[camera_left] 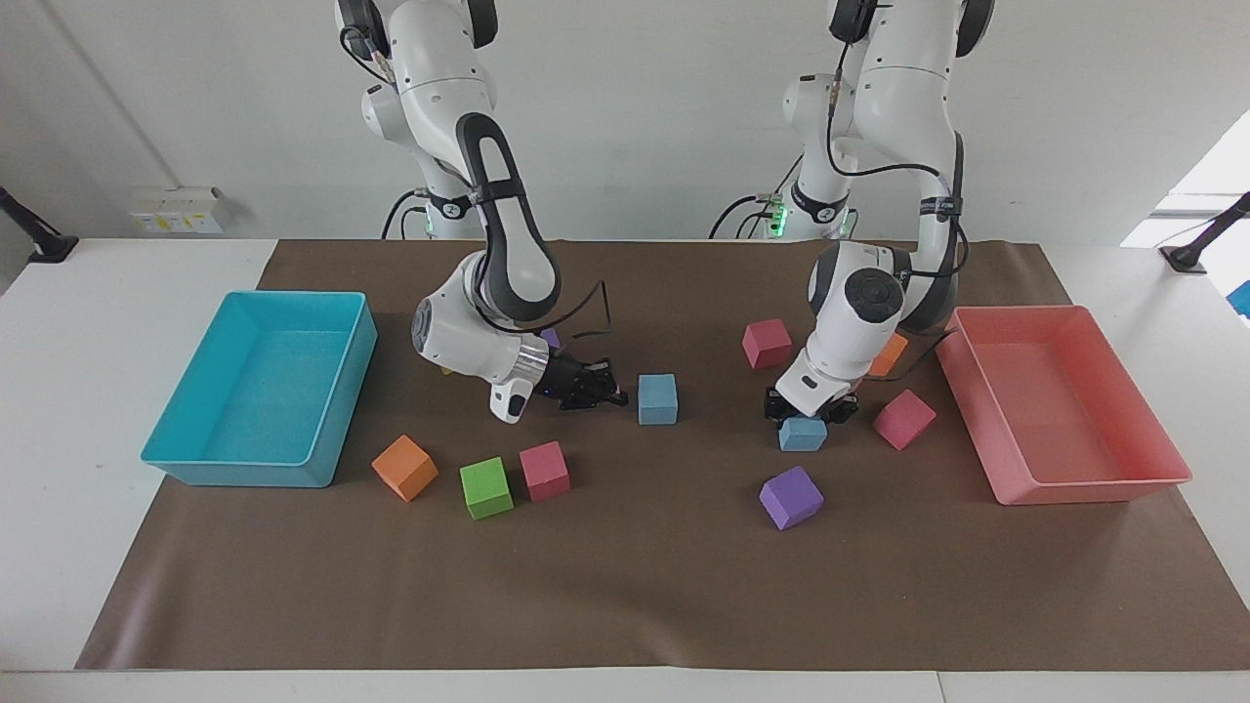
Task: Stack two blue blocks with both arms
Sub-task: 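Carry the held cube with the left gripper above the center cube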
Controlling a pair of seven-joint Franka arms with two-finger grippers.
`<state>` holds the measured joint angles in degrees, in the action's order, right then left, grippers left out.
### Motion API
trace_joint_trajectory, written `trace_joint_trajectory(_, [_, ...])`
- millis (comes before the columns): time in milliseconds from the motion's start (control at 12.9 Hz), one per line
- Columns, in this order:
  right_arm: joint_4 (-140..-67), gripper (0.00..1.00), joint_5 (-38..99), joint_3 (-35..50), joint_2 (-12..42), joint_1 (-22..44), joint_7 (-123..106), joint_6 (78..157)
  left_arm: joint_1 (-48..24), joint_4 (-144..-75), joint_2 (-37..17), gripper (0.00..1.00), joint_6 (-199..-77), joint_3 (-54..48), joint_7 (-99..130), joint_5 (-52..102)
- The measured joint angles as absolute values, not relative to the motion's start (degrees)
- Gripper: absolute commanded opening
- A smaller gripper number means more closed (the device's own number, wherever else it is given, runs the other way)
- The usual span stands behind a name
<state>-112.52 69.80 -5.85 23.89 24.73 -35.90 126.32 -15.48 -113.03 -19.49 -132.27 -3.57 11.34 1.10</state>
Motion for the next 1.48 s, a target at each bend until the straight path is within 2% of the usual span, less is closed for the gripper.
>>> trace_joint_trajectory(388, [-112.52, 0.0, 69.8, -5.86, 23.95, 24.73, -36.62, 126.36, -16.43, -112.66, -15.54, 0.0, -130.66, -3.64, 13.4, 1.06])
trace_joint_trajectory(621, [-112.52, 0.0, 69.8, -5.86, 24.01, 24.73, -36.62, 126.36, -19.24, -107.55, -13.1, 0.0, -121.84, -3.69, 16.72, -4.33])
trace_joint_trajectory(932, [-112.52, 0.0, 69.8, -5.86, 24.04, 24.73, -36.62, 126.37, -24.48, -100.59, -15.22, 0.0, -119.26, -3.87, 20.21, -5.39])
trace_joint_trajectory(1476, [-112.59, 0.0, 69.8, -5.86, 24.19, 24.73, -36.89, 126.37, -32.66, -94.54, -18.93, 0.0, -119.46, -4.04, 23.2, 1.6])
